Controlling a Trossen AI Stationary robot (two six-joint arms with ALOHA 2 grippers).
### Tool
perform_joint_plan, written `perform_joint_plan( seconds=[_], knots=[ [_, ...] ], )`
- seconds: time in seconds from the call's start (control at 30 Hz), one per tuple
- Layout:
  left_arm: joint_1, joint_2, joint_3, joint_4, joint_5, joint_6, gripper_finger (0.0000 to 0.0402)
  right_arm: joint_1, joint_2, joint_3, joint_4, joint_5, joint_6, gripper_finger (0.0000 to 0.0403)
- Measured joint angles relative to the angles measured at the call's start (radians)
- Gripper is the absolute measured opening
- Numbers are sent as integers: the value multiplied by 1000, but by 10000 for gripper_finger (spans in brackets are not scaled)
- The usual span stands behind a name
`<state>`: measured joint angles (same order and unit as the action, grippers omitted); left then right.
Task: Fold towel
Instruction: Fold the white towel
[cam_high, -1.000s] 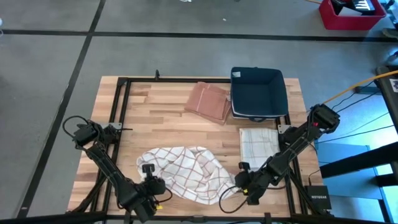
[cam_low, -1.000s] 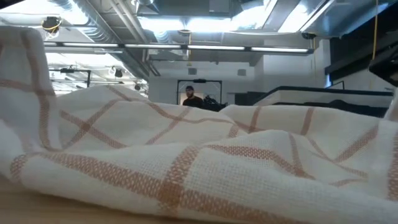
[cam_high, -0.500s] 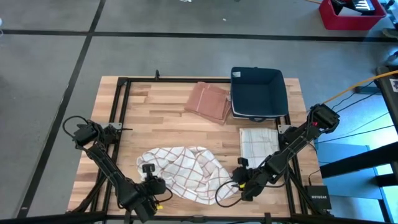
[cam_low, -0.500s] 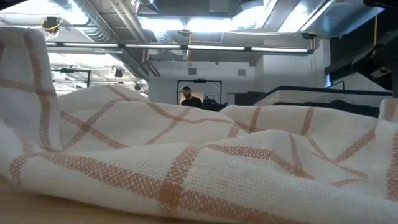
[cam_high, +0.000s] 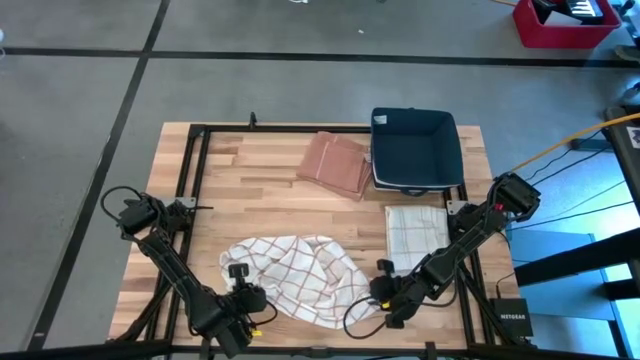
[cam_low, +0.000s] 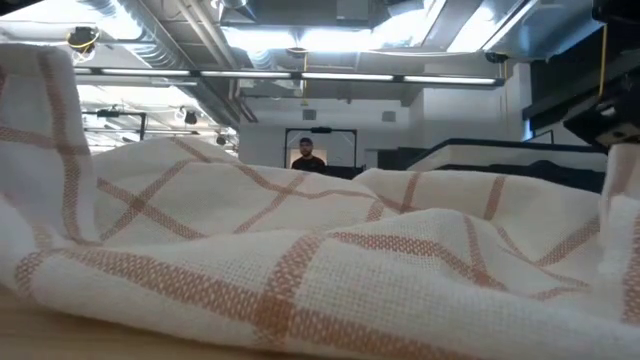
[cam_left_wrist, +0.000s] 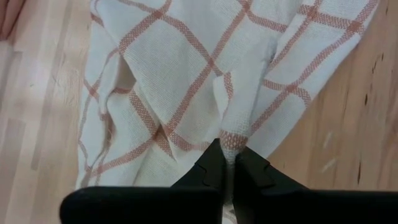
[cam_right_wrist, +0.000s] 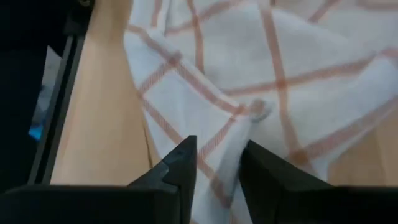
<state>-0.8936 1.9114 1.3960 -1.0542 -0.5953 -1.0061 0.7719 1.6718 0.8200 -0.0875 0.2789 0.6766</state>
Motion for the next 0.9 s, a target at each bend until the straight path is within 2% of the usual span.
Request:
perform_joint_plan(
  seconds=[0.33, 0.53, 0.63, 0.73, 0.9],
  knots=[
    [0, 0, 0, 0, 0, -1, 7, 0, 0, 5, 12, 122, -40, 74],
    [-2, 0, 7, -5, -56, 15, 2, 1, -7, 5, 72, 161, -129, 10],
    [-2, -33, 48, -21, -61, 27, 2, 1, -56, 49, 10, 206, -168, 18],
    [-5, -101, 114, -18, -91, 80, 2, 1, -137, 128, -85, 257, -261, 10],
    [-30, -227, 199, -19, -225, 207, 1, 1, -267, 277, -236, 391, -439, 12]
  ],
)
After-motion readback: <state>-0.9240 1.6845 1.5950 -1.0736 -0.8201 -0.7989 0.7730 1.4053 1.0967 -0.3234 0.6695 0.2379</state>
